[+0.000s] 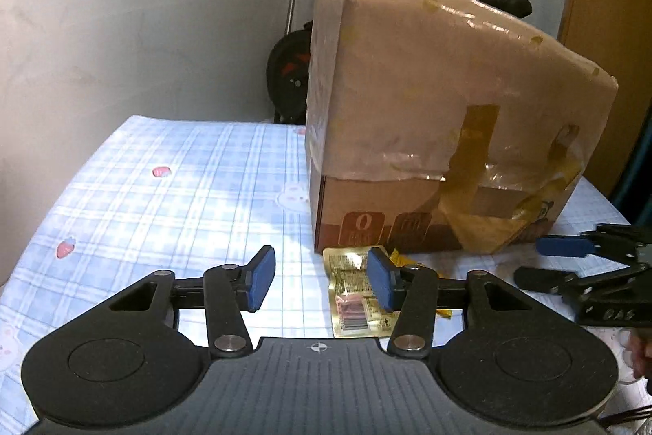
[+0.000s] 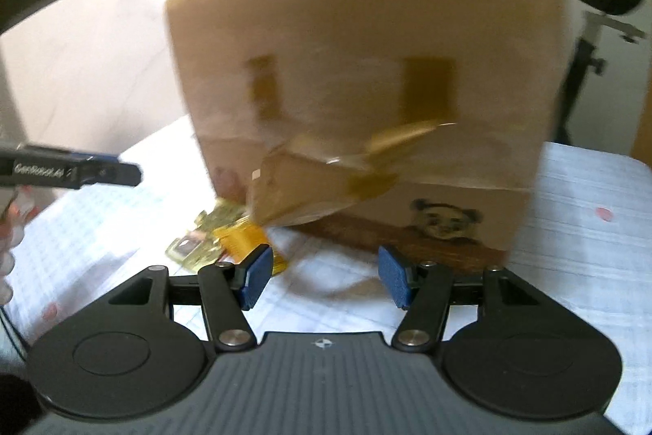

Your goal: Organize snacks

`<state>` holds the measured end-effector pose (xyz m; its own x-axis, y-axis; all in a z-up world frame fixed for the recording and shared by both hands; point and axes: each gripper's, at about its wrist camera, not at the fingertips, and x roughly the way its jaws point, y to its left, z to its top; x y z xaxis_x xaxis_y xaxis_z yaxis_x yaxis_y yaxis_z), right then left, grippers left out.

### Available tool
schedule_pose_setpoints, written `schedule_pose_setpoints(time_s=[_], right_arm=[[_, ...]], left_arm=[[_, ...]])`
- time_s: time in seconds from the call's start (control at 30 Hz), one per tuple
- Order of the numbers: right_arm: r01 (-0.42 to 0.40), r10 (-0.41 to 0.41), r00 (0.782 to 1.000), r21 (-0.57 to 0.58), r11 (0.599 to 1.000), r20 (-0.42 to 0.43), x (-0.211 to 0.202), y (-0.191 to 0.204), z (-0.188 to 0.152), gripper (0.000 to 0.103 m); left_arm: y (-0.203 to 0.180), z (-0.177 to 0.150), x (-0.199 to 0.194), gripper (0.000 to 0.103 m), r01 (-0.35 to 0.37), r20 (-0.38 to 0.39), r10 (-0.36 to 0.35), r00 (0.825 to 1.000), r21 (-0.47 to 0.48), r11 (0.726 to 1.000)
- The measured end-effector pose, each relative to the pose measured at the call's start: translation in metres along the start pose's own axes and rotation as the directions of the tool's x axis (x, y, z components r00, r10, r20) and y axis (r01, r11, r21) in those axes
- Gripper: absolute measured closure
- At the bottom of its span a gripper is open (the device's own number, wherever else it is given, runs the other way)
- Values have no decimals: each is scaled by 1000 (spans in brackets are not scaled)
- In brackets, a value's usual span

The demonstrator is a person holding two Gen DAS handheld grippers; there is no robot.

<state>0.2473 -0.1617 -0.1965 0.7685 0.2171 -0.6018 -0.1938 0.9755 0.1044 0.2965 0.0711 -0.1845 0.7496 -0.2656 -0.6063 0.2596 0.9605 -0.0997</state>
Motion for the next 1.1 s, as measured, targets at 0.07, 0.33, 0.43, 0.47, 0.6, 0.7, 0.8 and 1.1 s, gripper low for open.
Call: schedule_pose_setpoints(time_s=[0.07, 0.33, 0.43, 0.47, 0.6, 0.7, 0.8, 1.1], right_arm=[[-29, 28, 999, -44, 999, -20, 12, 10, 3, 42], [-112, 94, 990, -175, 978, -105, 70, 40, 14, 42], [-135, 110, 983, -176, 975, -144, 87, 43, 17, 42], [-140, 115, 981, -161, 977, -158, 92, 41, 17, 42], [-152, 131, 976, -115, 982, -174, 96, 31, 14, 58], [-148, 133, 978, -89, 985, -161, 86, 23, 9, 63], [-99, 88, 986, -75, 992, -140, 73, 15, 5, 65], [19, -17, 997, 21, 1000, -73, 45, -7, -16, 65]], left_arm=[[3, -3, 2, 59, 7, -11, -7, 1000, -7, 1000], [8, -13, 14, 59, 2, -48, -3, 999, -40, 999], [7, -16, 19, 59, 5, -67, -8, 998, -37, 999], [6, -17, 20, 59, 7, -73, -10, 997, -34, 999], [2, -19, 31, 58, 20, -90, -23, 996, -27, 999], [-4, -20, 39, 57, 22, -105, -24, 994, -20, 1000], [-9, -19, 53, 45, 19, -120, -22, 993, -24, 1000], [-28, -15, 81, 31, -22, -140, 22, 990, -1, 1000]])
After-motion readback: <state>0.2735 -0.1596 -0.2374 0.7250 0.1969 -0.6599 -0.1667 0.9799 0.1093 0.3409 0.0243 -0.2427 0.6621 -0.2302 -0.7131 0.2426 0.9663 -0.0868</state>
